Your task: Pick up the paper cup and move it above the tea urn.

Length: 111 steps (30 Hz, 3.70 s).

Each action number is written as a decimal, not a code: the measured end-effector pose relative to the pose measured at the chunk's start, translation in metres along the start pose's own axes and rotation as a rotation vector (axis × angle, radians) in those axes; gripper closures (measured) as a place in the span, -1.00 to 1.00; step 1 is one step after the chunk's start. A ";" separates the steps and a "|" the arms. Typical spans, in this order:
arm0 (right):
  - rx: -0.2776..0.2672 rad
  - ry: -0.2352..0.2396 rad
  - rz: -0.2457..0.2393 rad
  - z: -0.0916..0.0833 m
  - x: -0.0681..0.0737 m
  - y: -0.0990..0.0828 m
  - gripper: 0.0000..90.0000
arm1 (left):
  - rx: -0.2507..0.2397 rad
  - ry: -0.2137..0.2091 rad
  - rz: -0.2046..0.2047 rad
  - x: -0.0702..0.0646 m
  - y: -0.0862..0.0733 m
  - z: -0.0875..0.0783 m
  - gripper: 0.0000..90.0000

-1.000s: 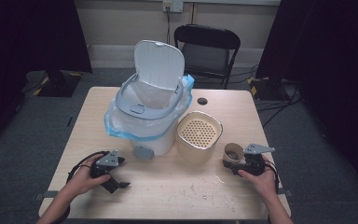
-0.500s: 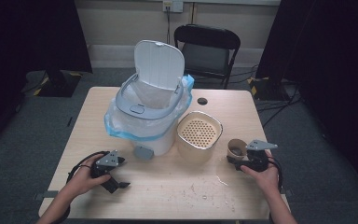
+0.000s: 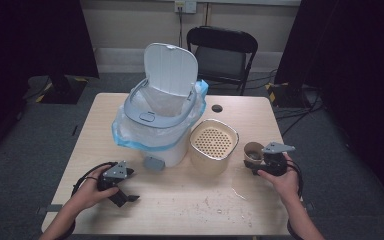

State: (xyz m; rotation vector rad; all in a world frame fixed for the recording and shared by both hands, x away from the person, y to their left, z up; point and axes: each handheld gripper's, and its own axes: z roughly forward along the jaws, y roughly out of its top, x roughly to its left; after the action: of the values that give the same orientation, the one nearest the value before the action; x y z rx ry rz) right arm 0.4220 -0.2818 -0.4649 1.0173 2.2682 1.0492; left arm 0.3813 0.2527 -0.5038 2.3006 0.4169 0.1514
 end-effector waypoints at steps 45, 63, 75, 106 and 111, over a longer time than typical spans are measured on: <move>0.032 -0.054 -0.056 0.020 -0.026 0.059 -0.28 | -0.001 -0.001 0.000 0.000 0.000 0.000 -1.00; 0.004 -0.028 -0.061 0.024 -0.044 0.074 -0.28 | -0.002 -0.001 -0.001 0.000 0.000 0.000 -1.00; 0.003 -0.035 -0.103 0.029 -0.041 0.094 -0.27 | -0.001 -0.001 0.000 0.000 0.000 0.000 -1.00; 0.027 -0.107 -0.242 0.026 -0.034 0.126 -0.26 | -0.001 0.002 0.001 0.000 0.000 0.000 -1.00; 0.041 -0.120 -0.276 0.025 -0.031 0.128 -0.26 | 0.002 0.001 0.004 0.000 0.000 0.000 -1.00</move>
State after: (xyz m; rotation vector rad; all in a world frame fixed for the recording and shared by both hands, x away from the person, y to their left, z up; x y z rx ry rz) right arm 0.5131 -0.2375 -0.3772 0.7344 2.2591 0.8074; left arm 0.3815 0.2528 -0.5036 2.3033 0.4133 0.1539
